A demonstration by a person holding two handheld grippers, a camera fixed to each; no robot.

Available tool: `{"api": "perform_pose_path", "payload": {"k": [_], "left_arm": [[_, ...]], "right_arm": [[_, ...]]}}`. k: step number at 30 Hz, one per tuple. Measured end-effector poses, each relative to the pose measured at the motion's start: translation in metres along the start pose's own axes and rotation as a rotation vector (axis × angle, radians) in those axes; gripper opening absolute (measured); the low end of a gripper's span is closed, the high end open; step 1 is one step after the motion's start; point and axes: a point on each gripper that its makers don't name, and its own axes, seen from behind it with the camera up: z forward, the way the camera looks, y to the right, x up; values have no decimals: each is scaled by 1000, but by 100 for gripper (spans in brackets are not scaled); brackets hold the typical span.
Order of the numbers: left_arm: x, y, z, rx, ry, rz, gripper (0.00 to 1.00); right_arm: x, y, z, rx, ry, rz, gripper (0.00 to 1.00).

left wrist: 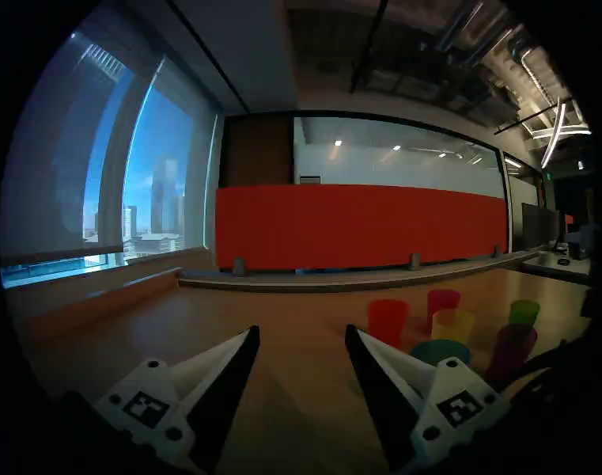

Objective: Pour water

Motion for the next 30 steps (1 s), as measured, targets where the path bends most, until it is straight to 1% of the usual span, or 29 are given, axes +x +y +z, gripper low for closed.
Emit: {"api": "perform_pose_path", "payload": {"k": [5, 10, 15, 23, 30], "left_arm": [[-1, 0, 0, 0, -1, -1, 80], [-1, 0, -1, 0, -1, 0, 80], [-1, 0, -1, 0, 0, 0, 80], [-1, 0, 0, 0, -1, -1, 80], [-1, 0, 0, 0, -1, -1, 80]], "right_arm": [[4, 0, -2, 3, 14, -14, 100], [9, 1, -4, 2, 43, -29, 100], [7, 1, -4, 4, 71, -34, 100], [4, -4, 3, 10, 113, -26, 100], [-11, -3, 13, -14, 111, -28, 99]]}}
